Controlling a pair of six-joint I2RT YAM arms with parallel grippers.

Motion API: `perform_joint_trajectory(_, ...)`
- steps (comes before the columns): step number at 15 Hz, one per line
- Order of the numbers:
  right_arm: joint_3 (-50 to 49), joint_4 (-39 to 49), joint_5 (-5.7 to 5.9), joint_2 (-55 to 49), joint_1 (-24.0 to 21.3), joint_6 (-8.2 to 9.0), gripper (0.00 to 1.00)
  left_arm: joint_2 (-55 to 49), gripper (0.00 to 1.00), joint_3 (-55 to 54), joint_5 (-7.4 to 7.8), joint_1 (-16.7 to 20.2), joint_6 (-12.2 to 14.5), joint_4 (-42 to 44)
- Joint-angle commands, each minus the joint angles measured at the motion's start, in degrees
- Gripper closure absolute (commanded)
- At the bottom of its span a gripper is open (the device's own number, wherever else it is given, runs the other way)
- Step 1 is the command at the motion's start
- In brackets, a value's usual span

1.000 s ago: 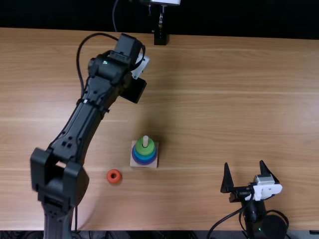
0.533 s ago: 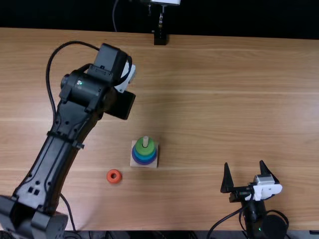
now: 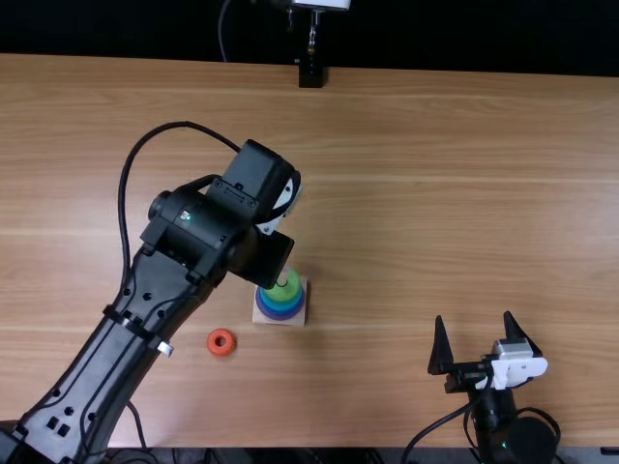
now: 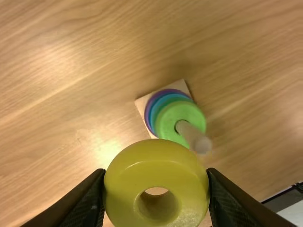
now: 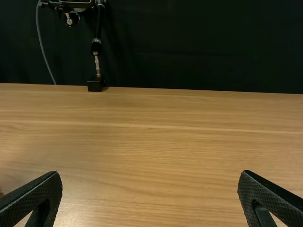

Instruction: Build the Hanoi tower: stack the rings onto the peg from bottom to top in this color order: purple, dark blue, light blue, dark green, light green, yellow, orange.

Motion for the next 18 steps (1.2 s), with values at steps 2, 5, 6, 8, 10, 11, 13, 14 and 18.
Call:
perform_joint_trajectory(2, -0.5, 0.3, 0.00, -0.7, -0.8, 0.08, 0.00, -0.2, 1.00, -0.6, -0.45, -1.0, -0.8, 0.1)
perform_joint_trajectory(5, -0.5, 0.3, 0.00, -0.7, -0.8, 0.08, 0.00, 3.1, 1.00, 0.6, -0.45, -2.2, -0.8, 0.1)
perform_joint_trajectory(6, -0.5, 0.3, 0.00, -0.7, -0.8, 0.08, 0.00, 3.9, 1.00, 0.9, -0.45, -3.0, -0.7, 0.1)
perform_joint_trajectory(8, -0.5, 0.3, 0.00, -0.7, -0.8, 0.08, 0.00, 5.3, 1.00, 1.0, -0.45, -3.8, -0.8, 0.1)
perform_joint_trajectory(10, -0.5, 0.3, 0.00, -0.7, -0.8, 0.08, 0.00, 6.0, 1.00, 1.5, -0.45, -4.4, -1.5, 0.1)
perform_joint_trajectory(11, -0.5, 0.3, 0.00, -0.7, -0.8, 0.08, 0.00, 6.4, 1.00, 1.6, -0.45, -4.8, -1.8, 0.1)
perform_joint_trajectory(13, -0.5, 0.3, 0.00, -0.7, -0.8, 0.08, 0.00, 7.1, 1.00, 1.8, -0.45, -5.1, -2.0, 0.1)
perform_joint_trajectory(14, -0.5, 0.3, 0.00, -0.7, -0.8, 0.08, 0.00, 7.1, 1.00, 1.8, -0.45, -5.3, -2.0, 0.1)
perform_joint_trajectory(18, -0.5, 0.3, 0.00, -0.7, -0.8, 0.08, 0.00, 7.8, 1.00, 1.7, 0.07, -5.5, -2.1, 0.5)
